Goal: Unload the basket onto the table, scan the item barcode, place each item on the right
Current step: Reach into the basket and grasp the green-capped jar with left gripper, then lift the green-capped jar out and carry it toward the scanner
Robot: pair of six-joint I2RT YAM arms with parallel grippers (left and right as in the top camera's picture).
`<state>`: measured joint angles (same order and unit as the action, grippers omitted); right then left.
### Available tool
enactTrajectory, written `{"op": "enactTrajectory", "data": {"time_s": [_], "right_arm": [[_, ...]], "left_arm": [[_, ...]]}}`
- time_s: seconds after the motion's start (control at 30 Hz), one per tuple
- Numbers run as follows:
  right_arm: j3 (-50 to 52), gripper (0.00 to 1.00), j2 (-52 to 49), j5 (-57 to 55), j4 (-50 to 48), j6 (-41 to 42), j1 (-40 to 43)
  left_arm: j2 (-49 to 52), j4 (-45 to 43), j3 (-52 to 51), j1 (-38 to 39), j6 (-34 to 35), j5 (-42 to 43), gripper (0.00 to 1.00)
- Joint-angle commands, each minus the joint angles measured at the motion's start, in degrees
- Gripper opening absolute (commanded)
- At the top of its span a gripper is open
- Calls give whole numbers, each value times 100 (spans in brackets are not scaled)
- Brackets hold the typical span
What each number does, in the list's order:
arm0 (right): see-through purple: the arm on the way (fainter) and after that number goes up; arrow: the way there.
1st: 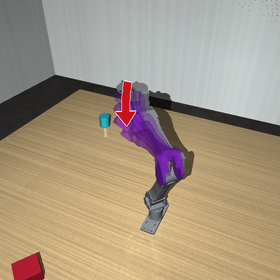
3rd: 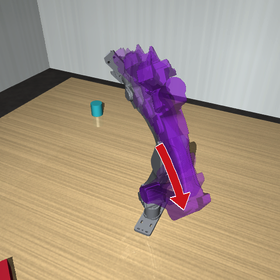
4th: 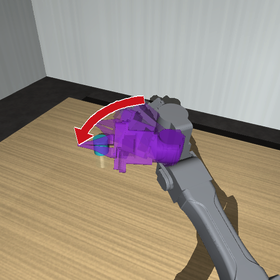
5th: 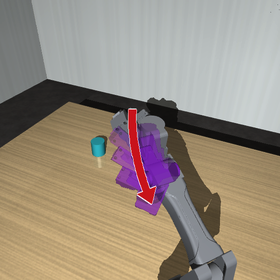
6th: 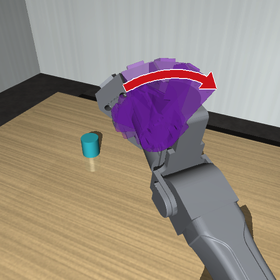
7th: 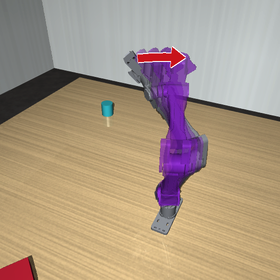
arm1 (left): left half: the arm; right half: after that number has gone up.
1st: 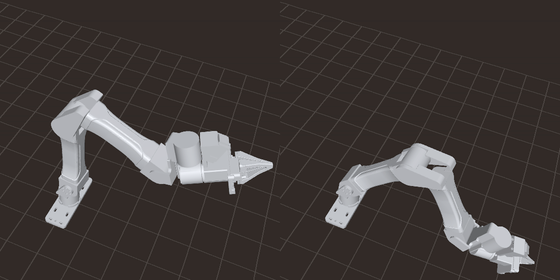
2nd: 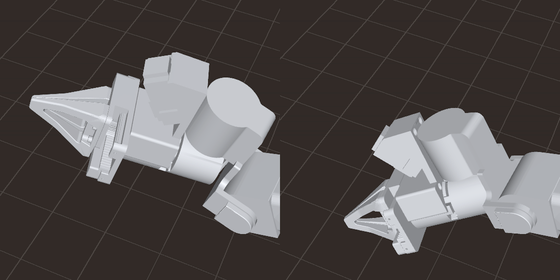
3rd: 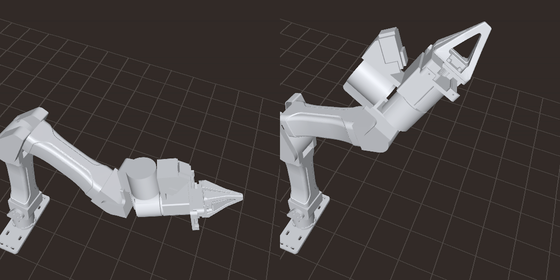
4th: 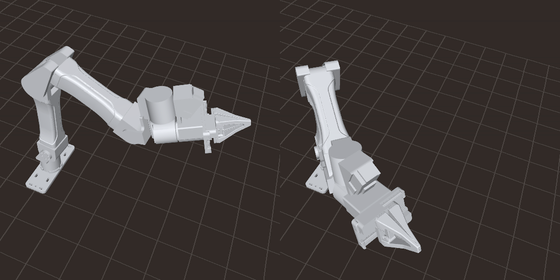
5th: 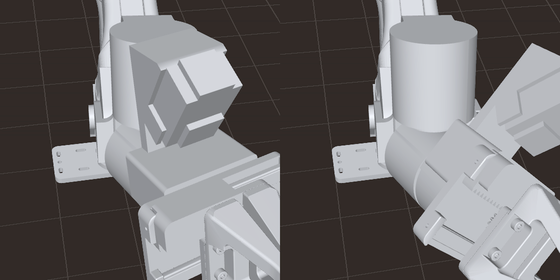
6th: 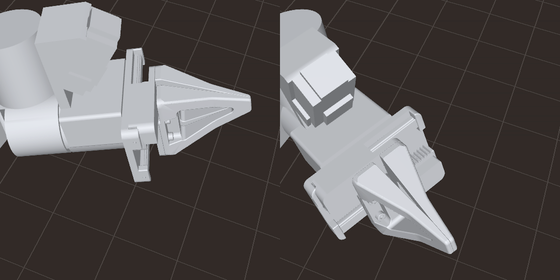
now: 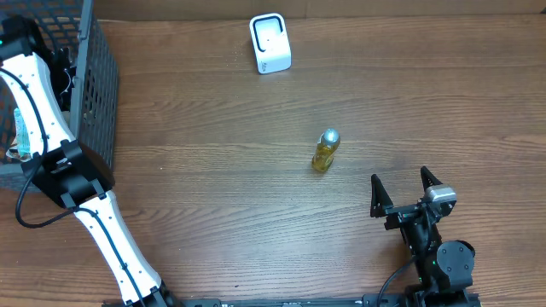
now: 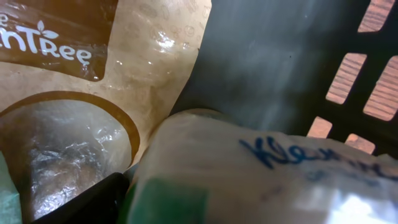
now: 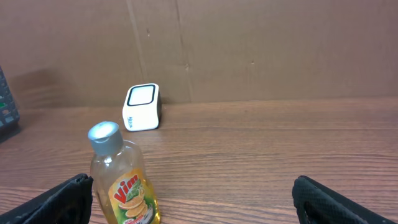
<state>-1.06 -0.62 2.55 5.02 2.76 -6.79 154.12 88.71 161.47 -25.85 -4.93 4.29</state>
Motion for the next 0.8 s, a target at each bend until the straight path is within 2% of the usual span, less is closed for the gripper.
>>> {"op": "enactTrajectory", "data": {"time_s": [0.0,0.17,0.23,0.6,0.77], "right_arm": [[61,100,46,-28,-35,-48,15],[61,100,46,-28,-35,-48,15],[61,100,46,-28,-35,-48,15],[61,100,46,-28,-35,-48,15],[61,100,46,-28,-35,-48,15]], "left_arm": [[114,-33,-92,26,-90,17,68],[68,28,116,9,-90,17,54],[35,111,323,-7,-87,20,51],[-514,717,1871,-116,140,0,46],[-1377,765,1860,-118,422,-39,45]]}}
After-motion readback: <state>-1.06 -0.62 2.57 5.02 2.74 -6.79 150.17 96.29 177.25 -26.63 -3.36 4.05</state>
